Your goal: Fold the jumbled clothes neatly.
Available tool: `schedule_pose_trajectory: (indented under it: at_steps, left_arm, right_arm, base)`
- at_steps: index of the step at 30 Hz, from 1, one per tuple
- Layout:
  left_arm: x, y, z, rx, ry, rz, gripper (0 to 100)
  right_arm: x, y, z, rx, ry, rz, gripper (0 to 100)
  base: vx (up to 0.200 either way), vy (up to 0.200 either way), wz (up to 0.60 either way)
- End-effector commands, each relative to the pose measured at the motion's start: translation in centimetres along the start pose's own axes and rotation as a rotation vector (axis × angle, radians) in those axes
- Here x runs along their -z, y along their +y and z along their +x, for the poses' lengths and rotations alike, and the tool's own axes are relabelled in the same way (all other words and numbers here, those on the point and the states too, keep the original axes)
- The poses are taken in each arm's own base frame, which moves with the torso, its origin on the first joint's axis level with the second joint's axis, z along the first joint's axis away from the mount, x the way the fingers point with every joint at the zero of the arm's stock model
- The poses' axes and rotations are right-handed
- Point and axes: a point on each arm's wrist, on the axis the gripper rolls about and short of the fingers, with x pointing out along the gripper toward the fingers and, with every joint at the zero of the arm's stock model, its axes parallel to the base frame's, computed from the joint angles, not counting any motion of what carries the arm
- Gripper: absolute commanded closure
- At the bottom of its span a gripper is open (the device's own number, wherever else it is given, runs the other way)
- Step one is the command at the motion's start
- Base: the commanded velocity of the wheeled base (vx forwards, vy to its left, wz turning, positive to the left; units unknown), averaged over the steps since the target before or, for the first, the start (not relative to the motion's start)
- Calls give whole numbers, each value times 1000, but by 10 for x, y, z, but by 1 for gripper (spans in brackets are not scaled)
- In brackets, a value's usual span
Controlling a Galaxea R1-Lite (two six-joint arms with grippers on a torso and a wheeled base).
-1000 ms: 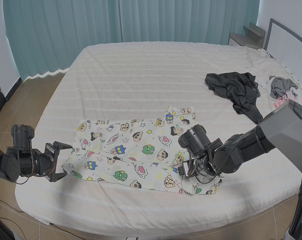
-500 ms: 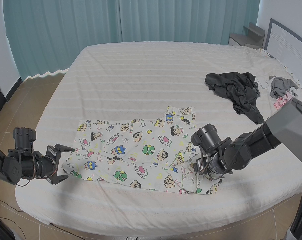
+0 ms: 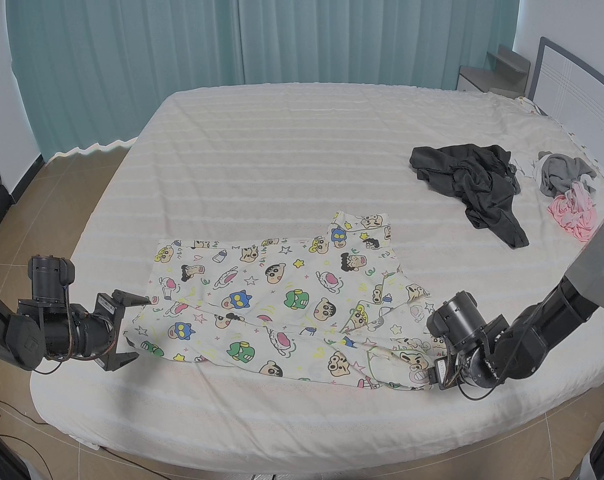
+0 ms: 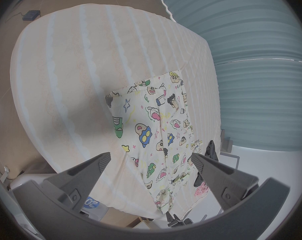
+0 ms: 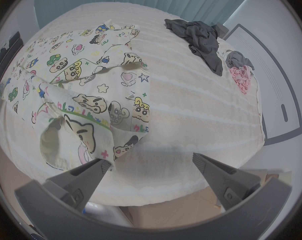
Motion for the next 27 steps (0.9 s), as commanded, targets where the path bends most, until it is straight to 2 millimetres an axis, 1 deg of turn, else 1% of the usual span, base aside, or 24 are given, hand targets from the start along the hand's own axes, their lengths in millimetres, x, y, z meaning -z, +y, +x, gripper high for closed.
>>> schedule_pose_trajectory:
  at_steps: [1, 7, 10, 13, 15, 18, 22, 24, 27]
  left_arm:
    - [0, 0, 0, 0, 0, -2, 0]
    - [1, 0, 0, 0, 3, 0, 0]
    - [2, 0, 0, 0, 5, 2, 0]
    - [2, 0, 0, -1, 6, 2, 0]
    - [2, 0, 0, -1, 6, 2, 0]
    - [2, 0, 1, -1, 7, 1, 0]
    - [2, 0, 1, -1, 7, 1, 0]
    - [2, -1, 1, 1, 6, 2, 0]
    - [2, 0, 0, 1, 6, 2, 0]
  right_arm:
    - [23, -12, -2, -7, -9, 15, 0]
    - [25, -16, -14, -37, -62, 40, 0]
    - [17, -17, -30, -127, -122, 75, 0]
    - [15, -15, -50, -272, -150, 118, 0]
    - [16, -14, -55, -335, -137, 139, 0]
    - [12, -17, -51, -334, -135, 180, 0]
    - [12, -19, -53, -356, -131, 207, 0]
    - [14, -14, -54, -370, -126, 183, 0]
    - [17, -5, -48, -358, -107, 150, 0]
  base:
    - [0, 0, 0]
    - [0, 0, 0]
    - [0, 0, 0]
    - [0, 0, 0]
    - [0, 0, 0]
    - [0, 0, 0]
    - [0, 0, 0]
    - [0, 0, 0]
    - [0, 0, 0]
